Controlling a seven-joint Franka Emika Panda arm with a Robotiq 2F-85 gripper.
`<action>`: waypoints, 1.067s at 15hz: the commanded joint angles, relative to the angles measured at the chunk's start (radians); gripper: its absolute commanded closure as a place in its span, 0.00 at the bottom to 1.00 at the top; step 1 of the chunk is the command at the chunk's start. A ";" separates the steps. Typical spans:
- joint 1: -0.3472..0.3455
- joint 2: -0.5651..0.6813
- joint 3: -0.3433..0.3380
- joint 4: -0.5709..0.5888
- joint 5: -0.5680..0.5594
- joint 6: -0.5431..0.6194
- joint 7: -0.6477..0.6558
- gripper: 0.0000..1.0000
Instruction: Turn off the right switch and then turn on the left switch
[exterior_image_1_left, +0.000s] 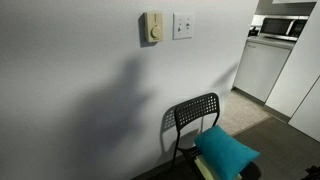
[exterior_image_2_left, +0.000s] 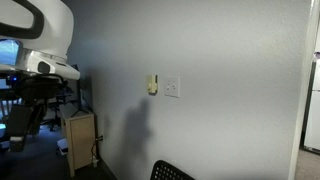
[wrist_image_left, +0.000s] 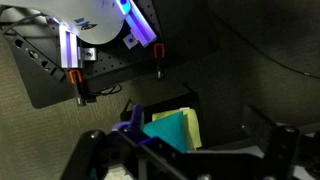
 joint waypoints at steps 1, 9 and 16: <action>-0.020 -0.002 0.014 0.002 0.008 -0.005 -0.011 0.00; -0.018 0.025 0.076 0.023 -0.027 0.040 -0.003 0.00; -0.021 0.038 0.099 0.049 -0.065 0.106 0.002 0.00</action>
